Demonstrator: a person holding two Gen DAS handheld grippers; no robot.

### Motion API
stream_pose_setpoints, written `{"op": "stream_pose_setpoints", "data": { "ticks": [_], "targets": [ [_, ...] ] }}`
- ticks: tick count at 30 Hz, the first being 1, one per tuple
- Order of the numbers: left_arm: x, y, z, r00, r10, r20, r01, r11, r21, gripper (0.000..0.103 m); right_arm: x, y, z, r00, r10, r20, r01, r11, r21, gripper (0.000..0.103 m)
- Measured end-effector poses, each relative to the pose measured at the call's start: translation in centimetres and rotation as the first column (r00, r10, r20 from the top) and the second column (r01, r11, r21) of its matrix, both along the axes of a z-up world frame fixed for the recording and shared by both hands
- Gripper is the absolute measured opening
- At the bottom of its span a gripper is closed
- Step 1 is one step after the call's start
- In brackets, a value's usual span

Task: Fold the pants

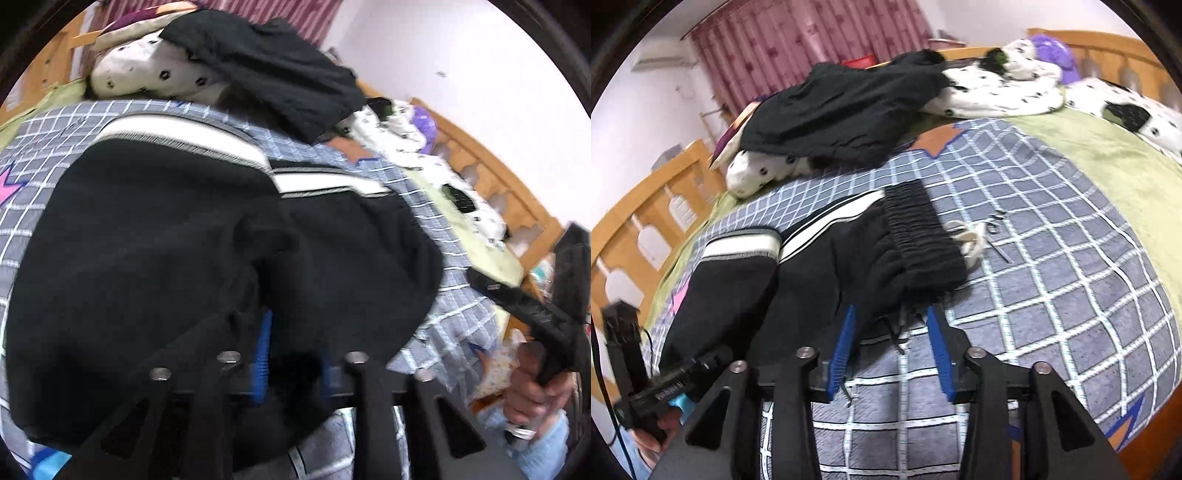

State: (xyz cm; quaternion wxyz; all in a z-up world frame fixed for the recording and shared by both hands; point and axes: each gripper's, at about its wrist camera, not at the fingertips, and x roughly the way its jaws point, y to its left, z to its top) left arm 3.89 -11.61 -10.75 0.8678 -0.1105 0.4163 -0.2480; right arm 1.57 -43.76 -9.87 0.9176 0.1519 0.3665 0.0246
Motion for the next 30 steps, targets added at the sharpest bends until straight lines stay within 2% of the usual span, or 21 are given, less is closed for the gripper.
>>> {"op": "stream_pose_setpoints", "data": {
  "ticks": [3,4,6,8,9,11,13,16,18,21,23,27,30],
  "targets": [
    [-1.1,1.1,1.9,1.000,-0.011,0.007,0.011,1.000,0.017,0.034,0.6,2.1,-0.2,0.998,0.065,0.000,-0.065,0.997,-0.031,0.049],
    [-1.7,1.8,2.5,0.999,0.002,0.032,-0.003,0.999,0.036,0.047,0.8,2.9,-0.3,0.996,0.091,-0.002,-0.091,0.995,-0.028,0.051],
    [-2.9,3.3,3.5,0.993,0.042,0.109,-0.050,0.996,0.071,0.060,1.5,4.5,-0.4,0.989,0.147,-0.009,-0.147,0.989,-0.008,0.056],
    [-4.0,5.0,4.1,0.981,0.079,0.176,-0.104,0.985,0.139,0.060,2.3,6.3,-0.5,0.981,0.196,-0.011,-0.195,0.980,0.028,0.056],
    [-4.1,5.5,4.0,0.976,0.098,0.192,-0.137,0.971,0.198,0.060,2.7,7.1,-0.5,0.976,0.216,-0.014,-0.215,0.976,0.040,0.056],
    [-4.4,6.8,3.3,0.971,0.131,0.199,-0.183,0.945,0.271,0.060,3.7,9.1,-0.7,0.964,0.264,-0.022,-0.263,0.963,0.063,0.056],
    [-4.7,8.5,2.7,0.970,0.155,0.185,-0.201,0.944,0.261,0.061,4.4,10.5,-0.9,0.957,0.287,-0.033,-0.284,0.956,0.076,0.056],
    [-5.1,11.4,1.8,0.969,0.206,0.133,-0.227,0.959,0.169,0.066,5.8,12.5,-1.9,0.950,0.304,-0.072,-0.293,0.946,0.136,0.056],
    [-5.3,12.4,1.0,0.975,0.199,0.098,-0.211,0.970,0.124,0.066,6.9,13.5,-2.8,0.945,0.310,-0.105,-0.290,0.942,0.169,0.056],
    [-5.3,12.0,-0.7,0.990,0.130,0.049,-0.137,0.972,0.188,0.066,8.0,15.0,-4.2,0.939,0.309,-0.152,-0.282,0.943,0.173,0.053],
    [-5.3,11.9,-1.7,0.990,0.136,0.030,-0.140,0.971,0.194,0.066,8.2,16.1,-4.8,0.931,0.326,-0.161,-0.301,0.940,0.160,0.039],
    [-4.8,12.3,-2.3,0.988,0.155,0.011,-0.155,0.978,0.142,0.068,7.2,17.4,-4.5,0.936,0.322,-0.140,-0.318,0.947,0.056,0.030],
    [-4.4,12.3,-2.4,0.987,0.161,0.004,-0.160,0.978,0.137,0.068,7.2,17.7,-4.3,0.942,0.309,-0.132,-0.308,0.951,0.031,0.027]
  ]
}}
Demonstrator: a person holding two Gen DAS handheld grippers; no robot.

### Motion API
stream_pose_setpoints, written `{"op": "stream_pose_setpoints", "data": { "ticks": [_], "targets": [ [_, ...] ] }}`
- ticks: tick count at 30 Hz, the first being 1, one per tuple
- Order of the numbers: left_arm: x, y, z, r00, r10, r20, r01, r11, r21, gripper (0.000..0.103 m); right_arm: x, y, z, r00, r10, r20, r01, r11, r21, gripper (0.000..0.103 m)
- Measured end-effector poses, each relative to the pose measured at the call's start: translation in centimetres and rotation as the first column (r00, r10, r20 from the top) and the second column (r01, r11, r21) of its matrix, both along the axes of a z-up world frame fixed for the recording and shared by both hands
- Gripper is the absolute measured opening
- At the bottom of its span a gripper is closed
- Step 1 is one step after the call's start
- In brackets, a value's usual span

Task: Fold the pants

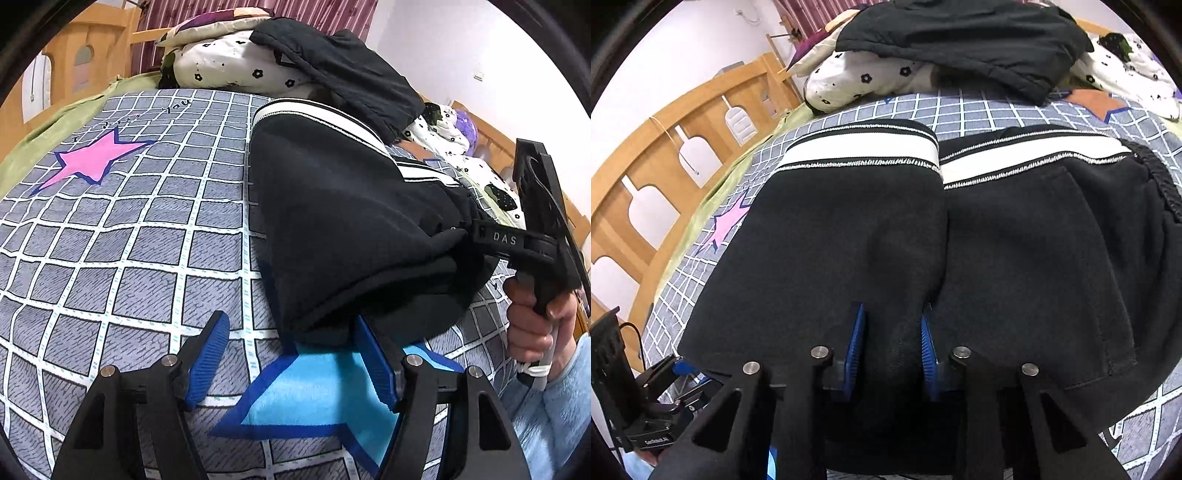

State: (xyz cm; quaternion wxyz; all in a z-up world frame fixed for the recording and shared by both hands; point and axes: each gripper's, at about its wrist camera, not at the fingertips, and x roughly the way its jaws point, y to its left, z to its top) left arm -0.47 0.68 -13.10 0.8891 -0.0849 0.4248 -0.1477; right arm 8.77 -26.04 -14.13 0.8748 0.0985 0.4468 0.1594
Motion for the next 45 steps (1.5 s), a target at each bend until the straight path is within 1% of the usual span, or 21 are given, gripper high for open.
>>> {"op": "stream_pose_setpoints", "data": {
  "ticks": [11,16,20,22,25,26,27,28,29,30,31,34,35,36,37,38,40,43,45],
  "targets": [
    [0.1,-0.4,-0.4,1.000,0.023,0.020,-0.023,1.000,0.018,0.069,-0.5,0.0,0.0,0.999,-0.012,0.043,0.013,1.000,-0.018,0.027],
    [0.2,-0.6,-0.5,0.998,0.047,0.034,-0.048,0.999,0.023,0.069,-0.8,0.6,0.3,0.997,0.001,0.076,0.003,0.999,-0.052,0.027],
    [0.2,-0.8,-0.4,0.998,0.058,0.032,-0.059,0.998,0.026,0.069,-0.8,0.5,0.1,0.995,-0.033,0.096,0.035,0.999,-0.018,0.027],
    [0.2,-0.8,-0.4,0.998,0.058,0.031,-0.059,0.998,0.027,0.069,-0.4,0.4,-0.2,0.996,-0.049,0.073,0.049,0.999,0.004,0.028],
    [0.3,-0.9,-0.2,0.998,0.058,0.021,-0.058,0.998,0.024,0.069,0.3,0.2,-0.4,0.999,-0.023,0.031,0.023,0.999,0.028,0.038],
    [0.4,-0.9,-0.2,0.998,0.055,0.015,-0.055,0.998,0.015,0.069,0.6,0.2,-0.6,1.000,-0.017,0.014,0.017,0.999,0.035,0.047],
    [0.6,-0.9,-0.1,0.999,0.049,0.007,-0.049,0.999,0.000,0.069,1.0,0.1,-0.8,1.000,-0.006,-0.013,0.007,0.998,0.056,0.052],
    [0.8,-1.0,0.1,0.999,0.044,0.000,-0.044,0.999,-0.017,0.069,1.3,0.1,-1.0,1.000,0.001,-0.027,0.002,0.997,0.077,0.052],
    [1.0,-1.2,0.1,0.999,0.041,-0.004,-0.041,0.999,-0.026,0.069,1.5,0.1,-1.1,0.999,0.002,-0.034,0.000,0.997,0.079,0.045],
    [1.1,-1.4,0.2,0.999,0.039,-0.001,-0.039,0.999,-0.025,0.069,1.8,0.3,-1.1,0.999,0.012,-0.039,-0.009,0.997,0.071,0.027],
    [1.1,-1.7,0.1,0.999,0.037,0.006,-0.037,0.999,-0.013,0.069,2.1,0.3,-0.6,0.999,0.019,-0.035,-0.017,0.998,0.061,0.019],
    [1.0,-2.4,-0.3,0.999,0.038,0.014,-0.039,0.999,0.020,0.069,2.0,-0.7,2.1,0.998,0.055,0.026,-0.058,0.990,0.132,0.016],
    [0.7,-2.7,-0.3,0.999,0.025,0.023,-0.025,1.000,0.014,0.070,1.9,-1.3,3.5,0.996,0.058,0.062,-0.068,0.985,0.156,0.016],
    [0.6,-3.0,-0.2,1.000,0.007,0.026,-0.007,1.000,0.002,0.073,1.8,-1.7,4.5,0.994,0.063,0.089,-0.077,0.983,0.165,0.015],
    [0.5,-3.4,-0.1,1.000,-0.017,0.024,0.018,1.000,-0.014,0.076,1.6,-2.2,5.7,0.990,0.064,0.128,-0.085,0.982,0.166,0.015],
    [0.3,-4.0,-0.1,0.999,-0.035,0.024,0.035,0.999,-0.020,0.077,1.4,-2.7,6.9,0.983,0.062,0.173,-0.090,0.983,0.159,0.015],
    [0.4,-4.8,-0.2,0.999,-0.022,0.022,0.022,1.000,0.003,0.077,1.4,-3.4,8.4,0.973,0.065,0.224,-0.100,0.984,0.147,0.015],
    [0.8,-5.7,-0.2,1.000,0.000,0.012,0.000,1.000,-0.011,0.077,1.7,-5.1,9.7,0.963,0.070,0.259,-0.106,0.986,0.125,0.015],
    [1.1,-6.5,0.0,1.000,0.007,0.014,-0.007,1.000,0.006,0.077,1.9,-6.3,10.0,0.959,0.069,0.274,-0.103,0.988,0.111,0.015]
  ]
}}
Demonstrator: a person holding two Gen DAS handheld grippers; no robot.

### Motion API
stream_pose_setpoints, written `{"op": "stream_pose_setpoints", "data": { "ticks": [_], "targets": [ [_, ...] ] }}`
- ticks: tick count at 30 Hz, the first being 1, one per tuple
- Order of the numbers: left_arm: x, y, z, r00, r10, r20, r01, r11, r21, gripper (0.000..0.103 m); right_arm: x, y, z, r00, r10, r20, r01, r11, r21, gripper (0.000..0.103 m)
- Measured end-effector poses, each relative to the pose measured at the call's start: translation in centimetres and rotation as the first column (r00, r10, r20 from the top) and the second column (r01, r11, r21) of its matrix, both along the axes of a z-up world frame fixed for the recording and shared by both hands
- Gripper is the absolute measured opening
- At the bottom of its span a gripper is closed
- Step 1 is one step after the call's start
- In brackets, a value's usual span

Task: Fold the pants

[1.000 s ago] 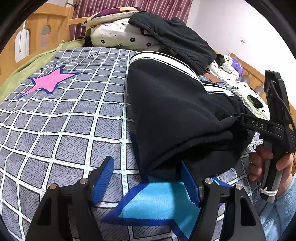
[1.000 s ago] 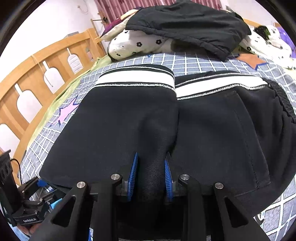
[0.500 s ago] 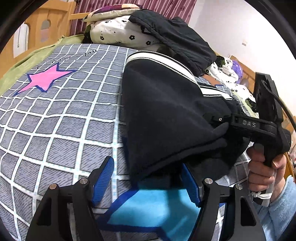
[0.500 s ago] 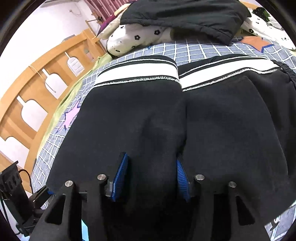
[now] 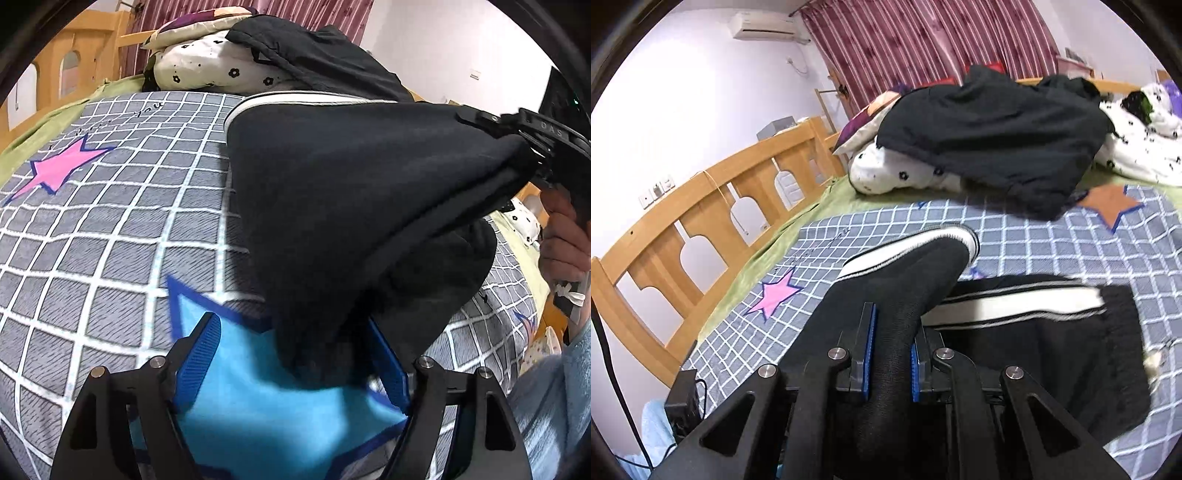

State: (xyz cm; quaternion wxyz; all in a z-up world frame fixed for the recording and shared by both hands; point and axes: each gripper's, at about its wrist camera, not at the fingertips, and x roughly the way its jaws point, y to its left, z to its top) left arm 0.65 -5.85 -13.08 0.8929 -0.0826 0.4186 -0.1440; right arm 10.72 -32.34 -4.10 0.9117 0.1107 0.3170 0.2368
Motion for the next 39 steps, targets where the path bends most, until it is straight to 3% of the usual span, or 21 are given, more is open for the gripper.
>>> {"op": "stream_pose_setpoints", "data": {
  "ticks": [5,10,12,15,19,22,26,28,31,35,37,39],
  "targets": [
    [0.0,-2.0,0.1,0.999,0.026,0.030,-0.029,0.995,0.095,0.078,-0.7,-4.5,0.8,0.997,-0.043,0.059,0.044,0.999,-0.016,0.014],
    [-0.6,-4.0,0.7,0.996,-0.081,0.035,0.079,0.995,0.058,0.077,-2.3,-11.1,1.1,0.978,-0.161,0.132,0.166,0.986,-0.031,0.014],
    [-0.8,-5.3,0.7,0.992,-0.119,0.036,0.116,0.989,0.089,0.077,-1.7,-13.4,-0.6,0.966,-0.242,0.091,0.249,0.965,-0.077,0.014],
    [-0.7,-6.5,0.0,0.991,-0.131,0.023,0.127,0.983,0.130,0.077,-0.3,-16.0,-4.9,0.947,-0.318,-0.037,0.309,0.939,-0.153,0.014],
    [-0.3,-5.9,0.2,0.992,-0.127,0.004,0.126,0.985,0.117,0.076,0.1,-16.1,-7.8,0.947,-0.309,-0.089,0.283,0.932,-0.226,0.015],
    [-1.5,-4.8,2.1,0.980,-0.191,0.054,0.190,0.982,0.012,0.076,-0.3,-16.6,-7.2,0.946,-0.312,-0.085,0.288,0.933,-0.216,0.020],
    [-2.3,-4.2,4.3,0.981,-0.171,0.093,0.175,0.984,-0.038,0.076,-1.7,-17.0,-5.3,0.937,-0.348,-0.024,0.333,0.912,-0.239,0.024],
    [-1.1,-4.7,5.3,0.985,-0.140,0.096,0.142,0.990,-0.005,0.076,-2.8,-16.9,-4.3,0.943,-0.333,0.017,0.329,0.921,-0.208,0.024],
    [1.5,-5.9,5.9,0.993,-0.069,0.092,0.059,0.993,0.101,0.076,-3.2,-15.9,-3.1,0.952,-0.300,0.068,0.307,0.930,-0.202,0.024],
    [4.5,-7.0,1.9,0.996,-0.069,-0.051,0.077,0.982,0.172,0.076,-1.7,-14.5,-6.1,0.960,-0.277,-0.042,0.242,0.897,-0.370,0.024],
    [4.4,-6.8,0.6,0.996,-0.066,-0.059,0.073,0.987,0.141,0.076,-1.6,-14.5,-8.2,0.952,-0.290,-0.101,0.227,0.885,-0.407,0.022],
    [4.5,-6.3,0.7,0.995,-0.067,-0.073,0.075,0.991,0.108,0.076,-1.9,-14.9,-8.7,0.945,-0.305,-0.120,0.239,0.892,-0.384,0.022]
  ]
}}
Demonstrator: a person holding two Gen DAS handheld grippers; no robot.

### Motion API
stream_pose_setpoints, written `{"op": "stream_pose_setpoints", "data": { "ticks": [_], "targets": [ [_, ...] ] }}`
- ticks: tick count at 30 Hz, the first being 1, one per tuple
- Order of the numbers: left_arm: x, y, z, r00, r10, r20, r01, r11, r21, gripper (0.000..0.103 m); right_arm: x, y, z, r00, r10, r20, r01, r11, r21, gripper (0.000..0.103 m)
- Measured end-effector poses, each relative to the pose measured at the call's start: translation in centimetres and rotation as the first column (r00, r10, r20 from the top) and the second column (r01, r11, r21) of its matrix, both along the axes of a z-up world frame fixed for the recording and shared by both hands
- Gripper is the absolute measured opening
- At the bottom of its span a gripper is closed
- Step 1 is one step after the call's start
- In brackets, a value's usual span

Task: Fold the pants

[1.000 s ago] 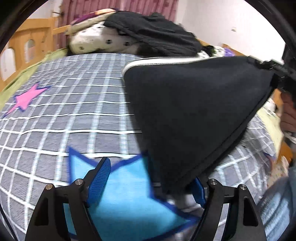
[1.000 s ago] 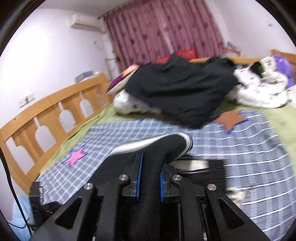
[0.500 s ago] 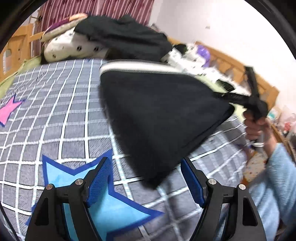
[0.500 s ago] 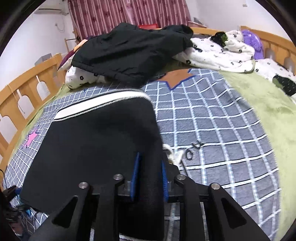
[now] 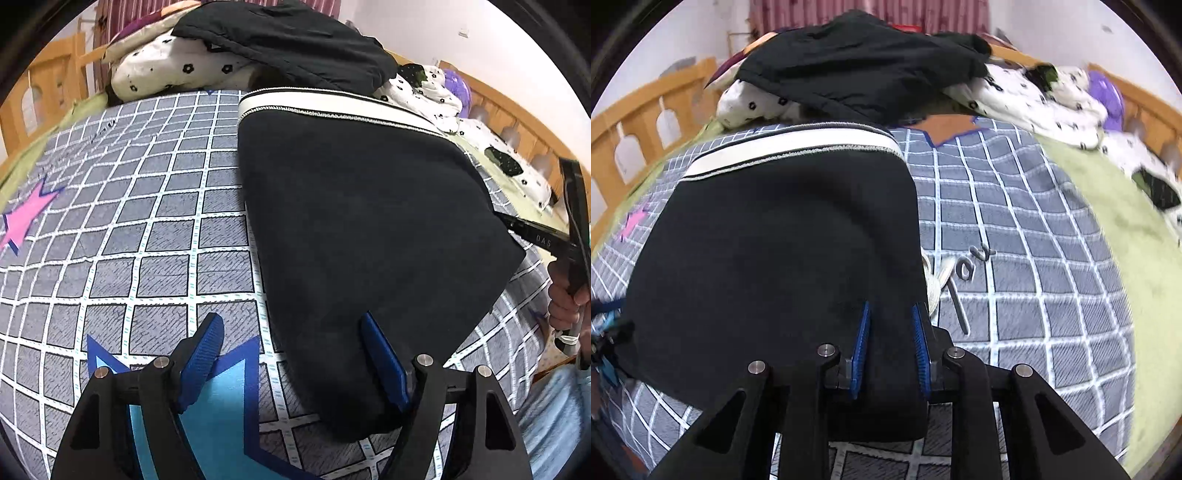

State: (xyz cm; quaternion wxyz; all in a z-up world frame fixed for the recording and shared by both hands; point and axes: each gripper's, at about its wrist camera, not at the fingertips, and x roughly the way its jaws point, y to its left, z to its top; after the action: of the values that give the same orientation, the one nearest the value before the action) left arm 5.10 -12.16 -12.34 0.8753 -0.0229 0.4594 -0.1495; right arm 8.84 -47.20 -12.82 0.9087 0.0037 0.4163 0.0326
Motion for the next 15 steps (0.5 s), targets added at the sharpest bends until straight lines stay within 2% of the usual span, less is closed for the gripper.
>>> {"op": "stream_pose_setpoints", "data": {
  "ticks": [2,4,6,7,9,12,14,15],
  "targets": [
    [0.8,0.8,0.6,1.000,-0.012,-0.019,0.011,0.998,-0.060,0.075,0.4,-0.2,0.7,0.999,0.027,-0.022,-0.027,1.000,0.000,0.023],
    [2.0,1.6,1.5,1.000,-0.010,0.004,0.011,0.995,-0.096,0.075,0.9,-1.1,1.8,0.998,0.057,-0.019,-0.056,0.998,0.042,0.027],
    [3.7,1.7,1.7,1.000,-0.006,0.007,0.007,0.995,-0.101,0.075,2.2,-2.4,2.7,0.999,0.035,0.003,-0.035,0.993,0.109,0.050],
    [4.9,1.7,1.7,1.000,-0.003,-0.003,0.003,0.994,-0.112,0.074,3.0,-2.9,2.8,1.000,0.030,0.006,-0.031,0.988,0.154,0.054],
    [7.4,1.8,1.2,0.999,-0.016,-0.037,0.010,0.985,-0.174,0.074,5.5,-3.2,2.7,0.999,0.049,-0.019,-0.043,0.969,0.242,0.054],
    [10.0,1.4,-0.4,0.995,-0.016,-0.097,-0.002,0.982,-0.191,0.073,9.0,-2.8,1.1,0.992,0.084,-0.098,-0.055,0.960,0.273,0.059],
    [11.5,1.5,-2.4,0.988,-0.026,-0.152,-0.011,0.972,-0.237,0.074,10.4,-2.8,0.1,0.986,0.117,-0.122,-0.073,0.946,0.316,0.065],
    [11.7,1.6,-2.9,0.988,-0.026,-0.155,-0.016,0.965,-0.263,0.073,11.0,-2.8,-0.2,0.981,0.134,-0.140,-0.079,0.938,0.339,0.064]
  ]
}}
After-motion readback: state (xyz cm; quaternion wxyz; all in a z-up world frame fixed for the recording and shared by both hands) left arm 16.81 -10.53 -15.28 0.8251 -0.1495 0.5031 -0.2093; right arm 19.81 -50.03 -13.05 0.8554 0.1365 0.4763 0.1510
